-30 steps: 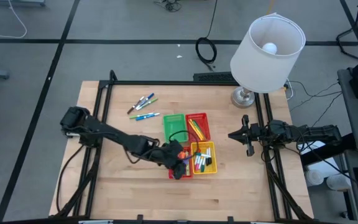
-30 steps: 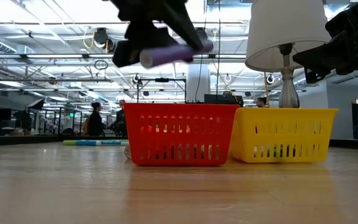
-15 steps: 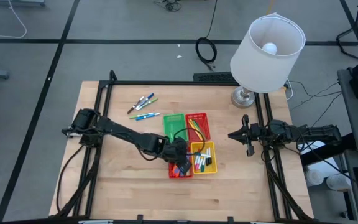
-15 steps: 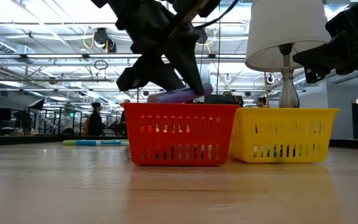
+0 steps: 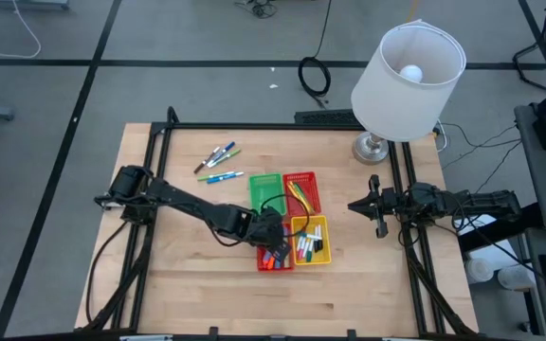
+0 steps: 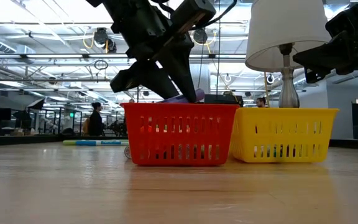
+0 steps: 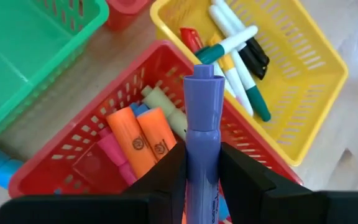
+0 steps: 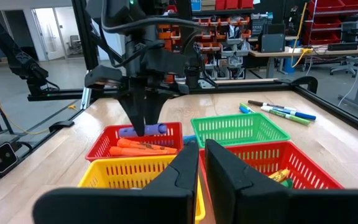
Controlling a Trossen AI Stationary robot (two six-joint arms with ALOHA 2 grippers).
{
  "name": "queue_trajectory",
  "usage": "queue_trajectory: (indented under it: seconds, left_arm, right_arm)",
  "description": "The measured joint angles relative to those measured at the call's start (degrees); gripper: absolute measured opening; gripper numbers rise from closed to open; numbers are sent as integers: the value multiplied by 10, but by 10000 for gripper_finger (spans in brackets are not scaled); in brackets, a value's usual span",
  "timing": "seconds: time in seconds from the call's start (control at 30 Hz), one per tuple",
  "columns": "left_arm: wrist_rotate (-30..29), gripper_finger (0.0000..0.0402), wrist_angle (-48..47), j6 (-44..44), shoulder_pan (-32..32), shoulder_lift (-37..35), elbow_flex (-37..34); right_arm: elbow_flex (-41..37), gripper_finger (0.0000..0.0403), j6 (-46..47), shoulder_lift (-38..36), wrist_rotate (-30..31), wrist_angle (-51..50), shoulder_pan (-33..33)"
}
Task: Pick & Place Markers
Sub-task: Put the large purple highlighter into the bottom red bin
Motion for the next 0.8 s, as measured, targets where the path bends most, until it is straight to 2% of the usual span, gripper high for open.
queue_trajectory:
  seconds: [0.63,0.8]
  left_arm:
    - [5,94,0,30,0,0,0]
    - [5,130,0,30,-2,0,0]
  right_arm:
    - [0,18,0,0,0,0,0]
    - [0,18,0,0,0,0,0]
